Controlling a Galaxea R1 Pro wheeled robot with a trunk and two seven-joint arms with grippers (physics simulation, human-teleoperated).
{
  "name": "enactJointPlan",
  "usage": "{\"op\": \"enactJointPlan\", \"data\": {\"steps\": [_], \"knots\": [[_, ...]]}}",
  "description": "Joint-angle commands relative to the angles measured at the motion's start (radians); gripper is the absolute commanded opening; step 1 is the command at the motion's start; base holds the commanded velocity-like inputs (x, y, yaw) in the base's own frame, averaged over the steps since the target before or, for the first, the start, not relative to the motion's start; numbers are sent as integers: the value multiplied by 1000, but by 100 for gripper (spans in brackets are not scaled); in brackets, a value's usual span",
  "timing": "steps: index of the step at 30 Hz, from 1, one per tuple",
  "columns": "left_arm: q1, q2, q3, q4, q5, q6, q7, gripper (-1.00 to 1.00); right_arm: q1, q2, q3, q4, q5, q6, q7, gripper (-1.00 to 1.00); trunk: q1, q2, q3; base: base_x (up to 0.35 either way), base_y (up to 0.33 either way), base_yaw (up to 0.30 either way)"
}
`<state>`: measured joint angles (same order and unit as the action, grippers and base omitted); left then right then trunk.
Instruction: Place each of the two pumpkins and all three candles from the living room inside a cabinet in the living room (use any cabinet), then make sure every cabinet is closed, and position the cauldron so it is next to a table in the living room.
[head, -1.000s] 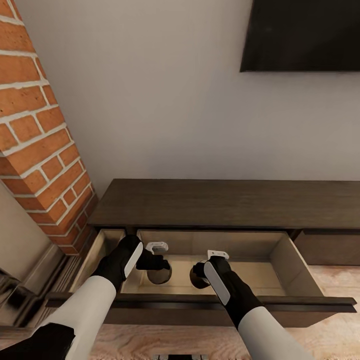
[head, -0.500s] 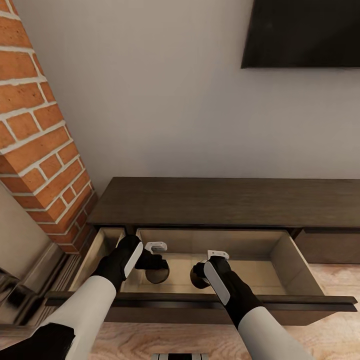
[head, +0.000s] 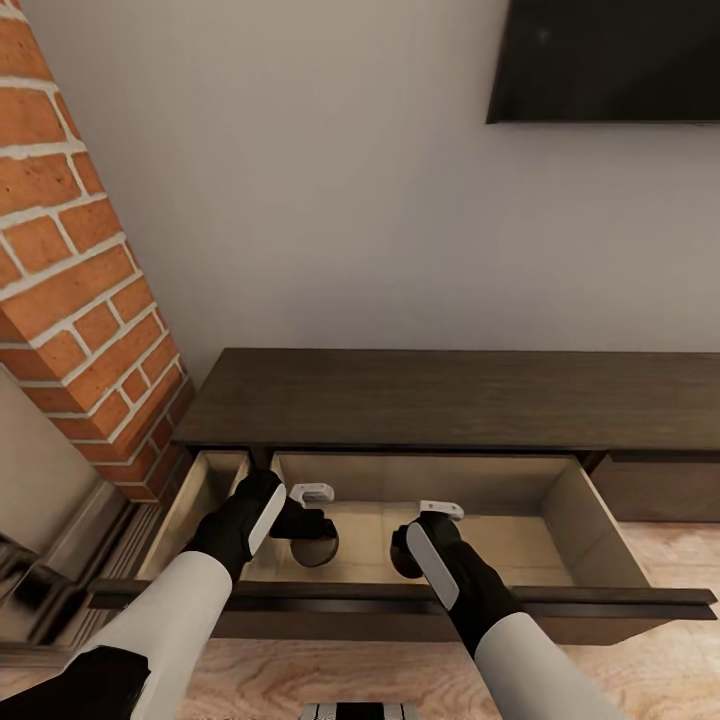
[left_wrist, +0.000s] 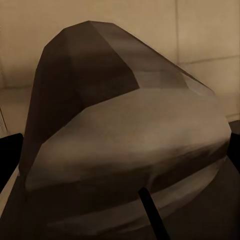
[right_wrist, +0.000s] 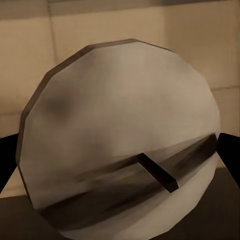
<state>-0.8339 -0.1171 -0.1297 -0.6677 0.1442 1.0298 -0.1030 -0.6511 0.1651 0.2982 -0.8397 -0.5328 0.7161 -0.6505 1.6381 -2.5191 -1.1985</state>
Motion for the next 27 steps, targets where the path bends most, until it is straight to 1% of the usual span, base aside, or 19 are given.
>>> {"op": "enactJointPlan", "data": {"steps": [1, 27], "knots": [[-1, 0, -2, -1, 5, 4, 2, -100, -1, 0, 3, -1, -10, 0, -12, -100, 0, -1, -5, 0, 0, 0], [-1, 0, -2, -1, 5, 4, 6, -100, -1, 1, 2, -1, -11, 0, -15, -100, 0, -1, -5, 0, 0, 0]]}}
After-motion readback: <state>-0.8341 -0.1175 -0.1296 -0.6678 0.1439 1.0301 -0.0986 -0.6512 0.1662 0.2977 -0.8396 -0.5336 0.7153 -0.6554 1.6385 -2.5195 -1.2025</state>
